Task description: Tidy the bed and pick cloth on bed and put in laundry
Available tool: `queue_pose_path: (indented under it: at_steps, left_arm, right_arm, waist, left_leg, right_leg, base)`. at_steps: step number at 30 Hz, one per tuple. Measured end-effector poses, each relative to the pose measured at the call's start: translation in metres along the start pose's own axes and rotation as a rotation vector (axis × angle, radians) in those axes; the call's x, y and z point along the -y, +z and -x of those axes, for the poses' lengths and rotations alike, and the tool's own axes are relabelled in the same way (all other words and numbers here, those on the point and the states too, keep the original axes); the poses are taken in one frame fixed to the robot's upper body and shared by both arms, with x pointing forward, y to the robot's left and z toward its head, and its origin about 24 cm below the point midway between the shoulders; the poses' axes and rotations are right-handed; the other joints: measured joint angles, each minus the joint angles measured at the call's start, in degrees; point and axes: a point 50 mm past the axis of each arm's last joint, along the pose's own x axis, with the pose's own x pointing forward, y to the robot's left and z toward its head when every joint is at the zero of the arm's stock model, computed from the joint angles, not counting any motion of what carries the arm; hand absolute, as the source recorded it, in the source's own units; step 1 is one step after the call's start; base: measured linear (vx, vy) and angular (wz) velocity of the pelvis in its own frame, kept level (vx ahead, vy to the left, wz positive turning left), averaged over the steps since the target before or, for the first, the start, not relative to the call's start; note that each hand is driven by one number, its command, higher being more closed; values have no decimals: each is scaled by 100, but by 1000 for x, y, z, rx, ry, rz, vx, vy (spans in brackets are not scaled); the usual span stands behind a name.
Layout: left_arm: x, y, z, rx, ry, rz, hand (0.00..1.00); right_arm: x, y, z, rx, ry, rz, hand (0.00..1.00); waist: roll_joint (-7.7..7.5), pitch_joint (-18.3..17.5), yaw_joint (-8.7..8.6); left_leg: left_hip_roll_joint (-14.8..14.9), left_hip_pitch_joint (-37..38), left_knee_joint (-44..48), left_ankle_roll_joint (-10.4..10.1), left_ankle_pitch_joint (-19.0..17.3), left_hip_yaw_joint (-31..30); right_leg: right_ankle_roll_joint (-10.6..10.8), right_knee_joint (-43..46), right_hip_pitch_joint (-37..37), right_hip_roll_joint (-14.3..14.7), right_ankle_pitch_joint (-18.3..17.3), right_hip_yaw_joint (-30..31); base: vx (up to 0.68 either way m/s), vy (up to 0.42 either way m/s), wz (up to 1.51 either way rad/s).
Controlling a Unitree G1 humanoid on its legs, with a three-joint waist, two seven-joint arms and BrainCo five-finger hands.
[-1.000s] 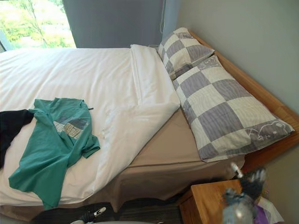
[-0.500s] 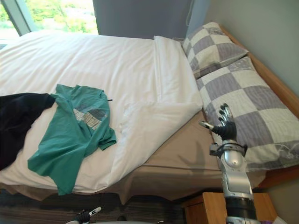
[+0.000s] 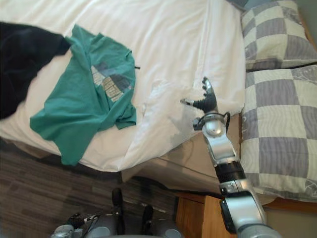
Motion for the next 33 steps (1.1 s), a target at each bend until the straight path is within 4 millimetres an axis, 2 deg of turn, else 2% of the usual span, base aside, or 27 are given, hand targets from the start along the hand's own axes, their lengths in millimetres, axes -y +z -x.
queue_pose_path:
  at_steps: [3,6,10,18,23,24,27,30,33]
  left_arm:
    - [-4,12,-1,37,23,11,0]
    - [-14,21,-1,65,60,2,0]
    - [-22,40,-1,119,95,21,0]
    - [-24,69,-1,210,112,13,0]
    - [-22,84,-1,258,128,18,0]
    - [-21,85,0,266,126,13,0]
    - [-17,86,-1,274,123,15,0]
    - [-15,87,-1,287,120,24,0]
    - [-18,88,-1,290,127,43,0]
  right_arm:
    - [1,5,-6,7,-26,4,0]
    - [1,9,-10,8,-50,15,0]
    - [5,12,-17,-10,-85,26,0]
    - [23,32,-35,7,-140,81,0]
    - [35,39,-47,-25,-177,112,0]
    - [37,42,-50,-30,-177,115,100]
    - [40,45,-53,-52,-133,139,100]
    - [52,42,-54,-70,-120,181,100]
    - [57,39,-55,-82,-115,175,100]
  waist:
    - [-38,146,91]
    - [-135,308,106]
    - [-271,527,249]
    - [-342,887,374]
    - [-286,951,374]
    - [-268,964,378]
    - [-213,1001,378]
    - [-130,1060,385]
    - [-124,1064,369]
  left_leg:
    - [0,-176,-1,-29,27,-68]
    - [3,-341,-28,-53,75,-200]
    - [71,-523,-22,-91,137,-256]
    - [123,-953,1,-91,294,-365]
    - [123,-1258,4,-37,444,-494]
    - [125,-1300,4,-42,450,-497]
    - [130,-1447,5,-49,480,-499]
    - [130,-1503,4,-51,489,-492]
    - [138,-1514,4,-80,470,-467]
  right_leg:
    - [53,-14,-140,7,35,0]
    - [72,-43,-237,29,49,-2]
    - [87,-117,-349,101,147,-13]
    - [102,-120,-719,163,170,-95]
    - [95,-170,-947,181,175,-246]
    - [95,-175,-986,184,175,-261]
    - [95,-181,-1135,189,174,-265]
    - [95,-186,-1187,189,173,-278]
    - [89,-186,-1205,194,168,-264]
  base:
    - [-58,8,11]
    - [-86,-9,16]
    - [-44,-32,10]
    - [10,-34,8]
    - [43,-29,11]
    - [36,-13,1]
    - [11,-2,-1]
    - [1,8,-2]
    - [-4,21,-5]
